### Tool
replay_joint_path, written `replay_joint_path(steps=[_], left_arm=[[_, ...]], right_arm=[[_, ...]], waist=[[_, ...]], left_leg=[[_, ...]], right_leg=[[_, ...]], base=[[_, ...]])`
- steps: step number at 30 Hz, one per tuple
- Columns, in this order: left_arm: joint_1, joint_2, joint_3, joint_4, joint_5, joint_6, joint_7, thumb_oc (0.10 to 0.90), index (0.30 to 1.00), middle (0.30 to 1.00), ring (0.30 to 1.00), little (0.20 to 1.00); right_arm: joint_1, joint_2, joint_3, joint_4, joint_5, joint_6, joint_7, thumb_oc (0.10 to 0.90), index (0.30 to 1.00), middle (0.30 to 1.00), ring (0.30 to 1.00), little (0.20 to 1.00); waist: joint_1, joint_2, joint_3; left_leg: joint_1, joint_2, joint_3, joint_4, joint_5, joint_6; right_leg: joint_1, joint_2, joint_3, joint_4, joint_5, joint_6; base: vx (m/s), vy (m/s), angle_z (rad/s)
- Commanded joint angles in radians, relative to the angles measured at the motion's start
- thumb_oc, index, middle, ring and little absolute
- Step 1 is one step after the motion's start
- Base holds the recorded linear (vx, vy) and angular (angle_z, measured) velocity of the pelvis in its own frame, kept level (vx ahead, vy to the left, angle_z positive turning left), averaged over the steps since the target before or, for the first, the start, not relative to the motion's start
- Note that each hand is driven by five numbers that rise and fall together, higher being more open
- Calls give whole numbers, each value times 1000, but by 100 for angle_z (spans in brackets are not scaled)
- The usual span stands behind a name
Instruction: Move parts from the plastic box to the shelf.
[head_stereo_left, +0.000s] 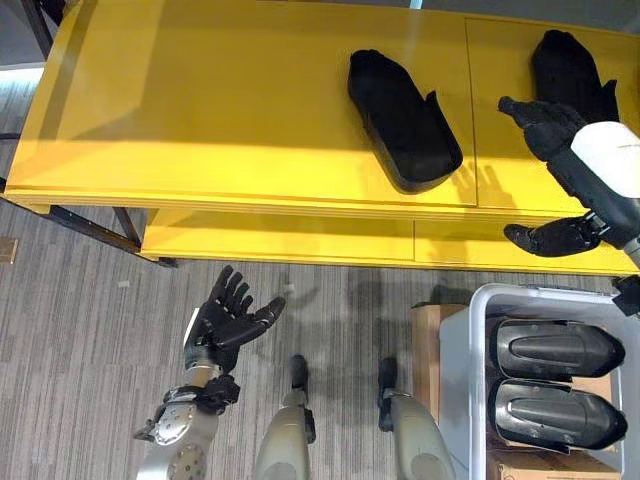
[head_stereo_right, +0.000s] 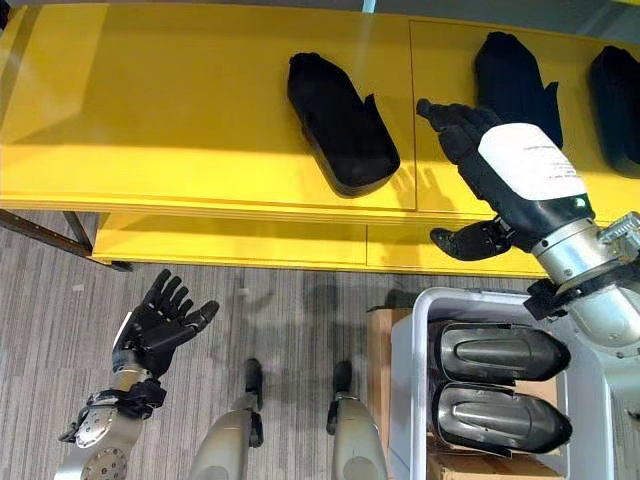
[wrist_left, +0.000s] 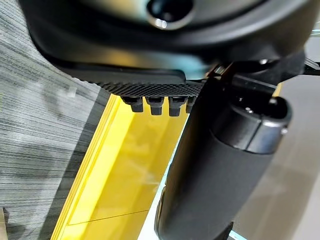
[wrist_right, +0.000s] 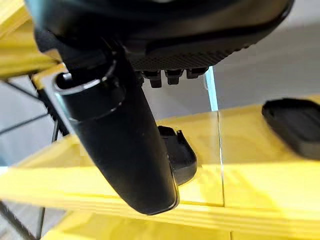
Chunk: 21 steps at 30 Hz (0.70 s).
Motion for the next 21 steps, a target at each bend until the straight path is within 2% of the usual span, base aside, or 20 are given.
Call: replay_joint_path(steps=[1, 4, 8, 11, 21], left_arm=[[40, 55, 28, -114, 13, -86, -37, 900, 1000, 1000, 1000, 1000], [41, 66, 14, -110, 8, -87, -39, 900, 1000, 1000, 1000, 1000], [38, 76, 7, -110, 3, -89, -37, 900, 1000, 1000, 1000, 1000], [37, 75, 6, -111, 1, -90, -32, 900, 1000, 1000, 1000, 1000], [41, 66, 11, -110, 9, -87, -31, 900, 1000, 1000, 1000, 1000]], right_arm=[[-122, -40, -32, -23, -31, -40, -53, 900, 1000, 1000, 1000, 1000], [-191, -99, 30, 5, -83, -35, -57, 900, 1000, 1000, 1000, 1000], [-280, -133, 116, 42, -120, -25, -60, 900, 1000, 1000, 1000, 1000], [-341, -139, 178, 67, -132, -18, -64, 900, 1000, 1000, 1000, 1000], [-361, -120, 225, 65, -134, -14, -26, 900, 1000, 1000, 1000, 1000]], waist=[[16, -44, -99], [28, -43, -99], [38, -39, -98], [40, -39, -98], [45, -36, -95]], left_leg=[[6, 79, 38, 95, -106, -47], [6, 80, 33, 92, -104, -48], [6, 79, 31, 91, -102, -49], [5, 78, 30, 91, -101, -49], [-2, 74, 24, 97, -103, -47]], right_leg=[[39, -41, -10, -76, 18, 60], [42, -42, -14, -75, 17, 59], [42, -43, -20, -71, 16, 58], [43, -45, -21, -72, 16, 57], [42, -47, -27, -64, 13, 55]], base=[[0, 0, 0], [0, 0, 0], [0, 0, 0], [0, 0, 0], [1, -3, 3]])
